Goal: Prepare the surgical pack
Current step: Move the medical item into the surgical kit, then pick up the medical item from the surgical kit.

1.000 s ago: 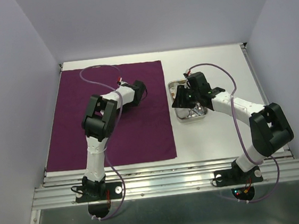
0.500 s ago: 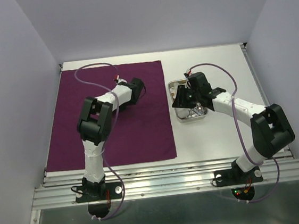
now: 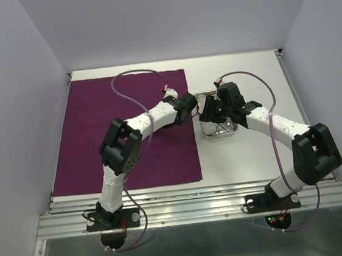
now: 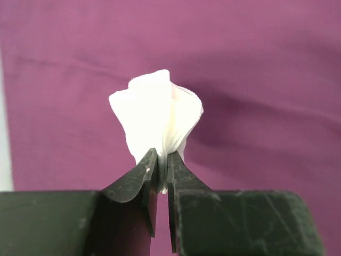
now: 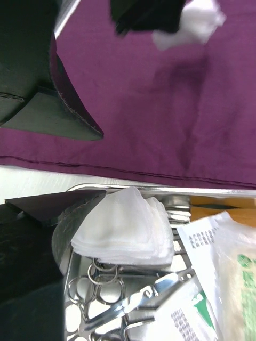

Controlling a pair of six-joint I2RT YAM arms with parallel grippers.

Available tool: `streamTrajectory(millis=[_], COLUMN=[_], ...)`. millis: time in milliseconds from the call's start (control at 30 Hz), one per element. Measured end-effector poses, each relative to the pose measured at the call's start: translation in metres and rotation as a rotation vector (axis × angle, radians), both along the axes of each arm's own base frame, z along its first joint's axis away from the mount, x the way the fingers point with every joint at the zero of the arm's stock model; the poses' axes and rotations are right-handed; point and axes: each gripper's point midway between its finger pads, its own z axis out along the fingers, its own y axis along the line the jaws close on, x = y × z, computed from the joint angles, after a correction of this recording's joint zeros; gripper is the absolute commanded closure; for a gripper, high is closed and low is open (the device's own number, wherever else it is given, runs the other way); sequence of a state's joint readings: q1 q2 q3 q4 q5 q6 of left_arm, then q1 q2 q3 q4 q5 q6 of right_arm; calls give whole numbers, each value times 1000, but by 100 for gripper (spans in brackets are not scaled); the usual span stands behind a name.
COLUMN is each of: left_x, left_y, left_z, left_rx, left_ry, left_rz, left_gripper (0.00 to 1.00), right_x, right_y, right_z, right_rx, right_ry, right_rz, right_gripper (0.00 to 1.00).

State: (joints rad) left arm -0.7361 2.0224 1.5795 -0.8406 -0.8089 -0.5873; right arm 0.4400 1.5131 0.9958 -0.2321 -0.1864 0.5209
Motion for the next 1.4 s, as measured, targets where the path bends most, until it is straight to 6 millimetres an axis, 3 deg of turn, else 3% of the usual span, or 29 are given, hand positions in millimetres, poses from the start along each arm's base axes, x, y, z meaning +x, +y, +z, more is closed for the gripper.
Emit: streamTrajectory(millis=[133,267,367,433,533,700,867,933,1033,1133,1200,1300,1333,1367,1400], left_x=[-11,-23,-27,-28,-29,-30,-30,-27,-19,-7,2,10,10,12,10], left_y=[-50,-71,-74,-77,-79,-86,-95,-98,-100,-84,-53,13,25,53,62], left_z=[-17,-36,-42,-43,-45,-46,-28,-11,30,74,108,154,159,169,170], left_rx=[-16,-17,-29,-40,-47,-82,-160,-216,-340,-460,-535,-601,-604,-620,-621], left_ry=[25,72,97,106,123,137,134,114,55,-18,-93,-232,-255,-312,-324], left_rz=[-78,-115,-122,-126,-141,-157,-181,-191,-207,-200,-160,-56,-31,22,40], left_gripper=[100,98,82,56,31,24,24,24,24,24,24,24,24,24,24], right_x=[2,0,-2,-4,-7,-9,-10,-9,-5,-4,-7,-14,-15,-16,-16], right_y=[-14,-34,-48,-55,-65,-74,-75,-74,-66,-46,-21,20,37,49,63], right_z=[11,24,32,35,41,52,57,63,69,62,49,30,23,19,16], right_rx=[-28,-66,-82,-85,-85,-86,-94,-90,-69,-43,-43,-36,-22,-8,10], right_ry=[-49,-103,-141,-157,-182,-218,-209,-218,-218,-186,-151,-93,-72,-59,-48], right_rz=[-68,-153,-219,-255,-302,-350,-349,-344,-313,-248,-180,-72,-31,-4,23], right_gripper=[47,45,44,43,42,39,35,35,35,34,34,33,33,32,30])
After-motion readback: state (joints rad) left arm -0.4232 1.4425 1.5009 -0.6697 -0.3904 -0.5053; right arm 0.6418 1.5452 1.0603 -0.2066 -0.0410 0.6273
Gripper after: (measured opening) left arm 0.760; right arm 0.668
